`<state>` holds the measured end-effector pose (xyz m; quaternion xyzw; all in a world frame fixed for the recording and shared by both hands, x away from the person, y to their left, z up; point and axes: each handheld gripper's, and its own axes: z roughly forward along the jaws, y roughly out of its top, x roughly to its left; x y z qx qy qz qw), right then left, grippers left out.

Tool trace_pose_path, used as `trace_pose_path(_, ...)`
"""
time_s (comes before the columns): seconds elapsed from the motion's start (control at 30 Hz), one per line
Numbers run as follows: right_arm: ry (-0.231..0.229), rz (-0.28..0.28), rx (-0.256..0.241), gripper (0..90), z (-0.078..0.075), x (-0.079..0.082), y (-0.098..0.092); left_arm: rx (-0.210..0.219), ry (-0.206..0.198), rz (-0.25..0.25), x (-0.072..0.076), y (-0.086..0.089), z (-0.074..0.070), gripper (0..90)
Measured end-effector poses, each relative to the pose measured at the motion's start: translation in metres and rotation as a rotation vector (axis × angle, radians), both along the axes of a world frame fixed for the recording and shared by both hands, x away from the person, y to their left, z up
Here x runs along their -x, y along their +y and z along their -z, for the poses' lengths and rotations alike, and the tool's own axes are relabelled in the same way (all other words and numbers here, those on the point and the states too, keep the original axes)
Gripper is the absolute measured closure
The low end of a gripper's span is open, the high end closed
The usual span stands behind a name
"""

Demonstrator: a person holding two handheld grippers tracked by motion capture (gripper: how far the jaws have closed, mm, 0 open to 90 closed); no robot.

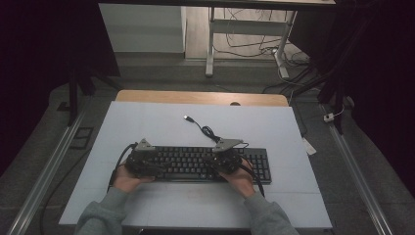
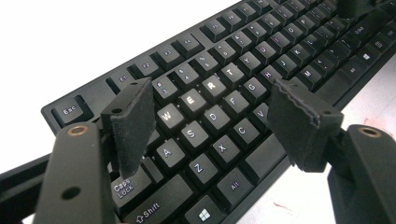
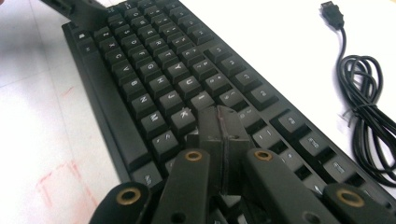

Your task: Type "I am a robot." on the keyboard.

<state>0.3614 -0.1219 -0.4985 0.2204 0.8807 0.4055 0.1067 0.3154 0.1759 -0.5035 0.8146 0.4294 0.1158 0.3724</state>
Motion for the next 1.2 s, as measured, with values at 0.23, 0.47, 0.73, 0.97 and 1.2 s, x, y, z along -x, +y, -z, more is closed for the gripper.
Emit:
trace_pose_path(0.23, 0.015, 0.007, 0.012, 89.5, 0.006, -0.008, 0.016, -0.008, 0.002, 0.005, -0.001, -0.001, 0.001, 31.7)
trace_pose_path(0.47, 0.024, 0.018, 0.028, 89.5, 0.012, -0.012, 0.023, -0.016, 0.001, 0.007, 0.000, 0.000, 0.001, 31.5)
trace_pose_path(0.73, 0.012, 0.029, 0.035, 89.5, 0.015, -0.014, 0.027, -0.026, 0.000, 0.008, 0.000, 0.000, 0.001, 31.4)
trace_pose_path(0.97, -0.006, 0.028, 0.054, 89.7, 0.019, -0.015, 0.029, -0.028, -0.008, -0.006, 0.000, 0.001, 0.001, 31.2)
trace_pose_path(1.2, -0.020, 0.028, 0.025, 89.7, 0.013, -0.013, 0.026, -0.019, -0.015, -0.008, 0.001, 0.002, 0.000, 31.2)
